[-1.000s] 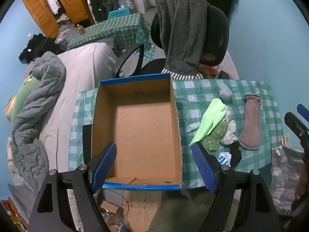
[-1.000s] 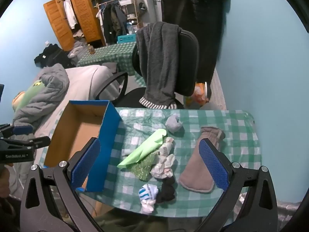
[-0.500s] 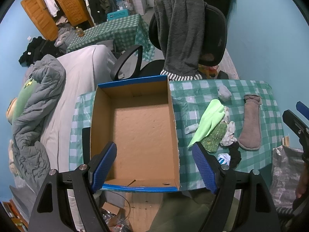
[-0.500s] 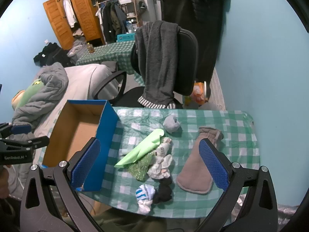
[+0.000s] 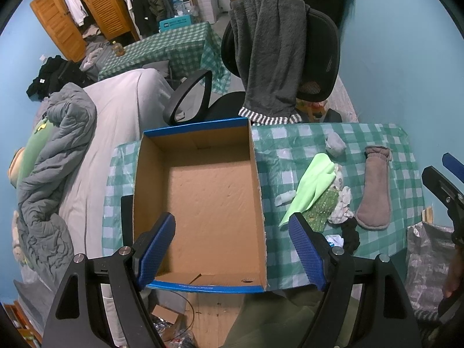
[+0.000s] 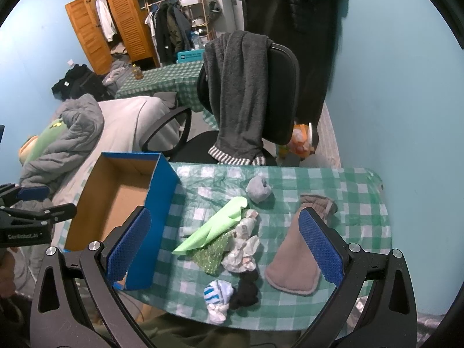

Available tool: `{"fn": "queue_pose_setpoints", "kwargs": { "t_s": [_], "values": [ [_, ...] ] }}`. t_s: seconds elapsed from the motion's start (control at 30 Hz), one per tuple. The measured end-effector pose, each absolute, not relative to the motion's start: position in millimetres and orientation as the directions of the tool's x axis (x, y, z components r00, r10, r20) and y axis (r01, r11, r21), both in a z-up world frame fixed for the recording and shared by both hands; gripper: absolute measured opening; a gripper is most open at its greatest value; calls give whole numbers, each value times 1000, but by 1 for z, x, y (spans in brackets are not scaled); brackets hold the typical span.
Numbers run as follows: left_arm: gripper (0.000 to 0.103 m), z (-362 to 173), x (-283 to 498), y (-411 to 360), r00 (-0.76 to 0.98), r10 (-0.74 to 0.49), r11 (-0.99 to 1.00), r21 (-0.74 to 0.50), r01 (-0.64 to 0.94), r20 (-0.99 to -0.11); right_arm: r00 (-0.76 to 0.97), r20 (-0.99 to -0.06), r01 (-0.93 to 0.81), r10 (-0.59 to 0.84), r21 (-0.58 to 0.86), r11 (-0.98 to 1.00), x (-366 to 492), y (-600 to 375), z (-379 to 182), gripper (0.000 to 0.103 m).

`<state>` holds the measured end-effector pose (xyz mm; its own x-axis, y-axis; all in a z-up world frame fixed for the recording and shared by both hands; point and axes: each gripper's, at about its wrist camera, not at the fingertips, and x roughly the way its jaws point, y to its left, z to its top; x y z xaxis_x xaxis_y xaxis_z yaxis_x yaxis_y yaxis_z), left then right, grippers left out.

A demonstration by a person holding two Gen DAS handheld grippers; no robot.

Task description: Organize soft objects

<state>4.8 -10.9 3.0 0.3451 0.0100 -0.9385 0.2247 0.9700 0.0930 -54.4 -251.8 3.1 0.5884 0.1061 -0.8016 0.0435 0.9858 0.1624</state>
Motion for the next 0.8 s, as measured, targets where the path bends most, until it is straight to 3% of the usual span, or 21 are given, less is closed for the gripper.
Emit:
{"fn": "queue_pose_setpoints", "kwargs": {
  "t_s": [0.8],
  "values": [
    [82,-2,15,-17,337,10,971,91,223,-941,584,-804,45,108,165,985,-47,-253,0,101]
  ]
}}
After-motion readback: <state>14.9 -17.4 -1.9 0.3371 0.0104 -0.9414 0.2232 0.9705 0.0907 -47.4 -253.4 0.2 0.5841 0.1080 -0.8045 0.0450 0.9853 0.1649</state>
